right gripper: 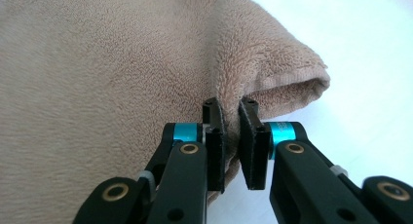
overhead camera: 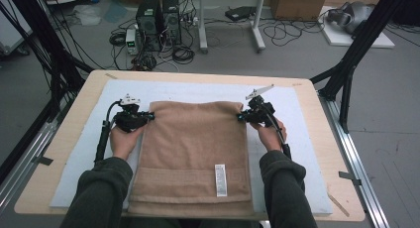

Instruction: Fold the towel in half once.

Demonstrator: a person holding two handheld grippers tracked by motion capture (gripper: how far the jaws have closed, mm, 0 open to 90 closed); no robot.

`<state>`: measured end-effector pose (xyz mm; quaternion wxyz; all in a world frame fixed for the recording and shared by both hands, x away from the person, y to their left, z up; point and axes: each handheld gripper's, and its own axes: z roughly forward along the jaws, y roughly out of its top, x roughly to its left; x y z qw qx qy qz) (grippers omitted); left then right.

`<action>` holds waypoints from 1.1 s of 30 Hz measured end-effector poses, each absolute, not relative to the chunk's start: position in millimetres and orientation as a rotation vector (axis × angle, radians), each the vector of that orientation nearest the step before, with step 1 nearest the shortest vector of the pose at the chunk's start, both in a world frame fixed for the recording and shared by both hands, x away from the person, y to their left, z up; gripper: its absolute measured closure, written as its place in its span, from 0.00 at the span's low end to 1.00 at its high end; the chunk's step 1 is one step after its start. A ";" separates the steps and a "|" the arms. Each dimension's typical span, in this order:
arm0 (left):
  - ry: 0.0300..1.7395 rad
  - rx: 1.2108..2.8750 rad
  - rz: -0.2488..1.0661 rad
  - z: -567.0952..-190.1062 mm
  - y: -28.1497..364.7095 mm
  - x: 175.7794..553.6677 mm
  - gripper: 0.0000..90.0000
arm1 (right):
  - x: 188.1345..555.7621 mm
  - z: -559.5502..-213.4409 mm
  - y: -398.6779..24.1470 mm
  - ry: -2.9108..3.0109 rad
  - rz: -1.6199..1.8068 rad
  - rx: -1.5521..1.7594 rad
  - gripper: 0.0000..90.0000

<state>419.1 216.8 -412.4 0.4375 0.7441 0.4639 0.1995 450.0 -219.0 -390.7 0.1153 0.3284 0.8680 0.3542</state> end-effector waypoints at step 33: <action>0.856 2.039 0.373 -423.9 231.0 291.4 0.46 | 340.2 -403.2 -226.9 2.646 1.161 0.799 0.56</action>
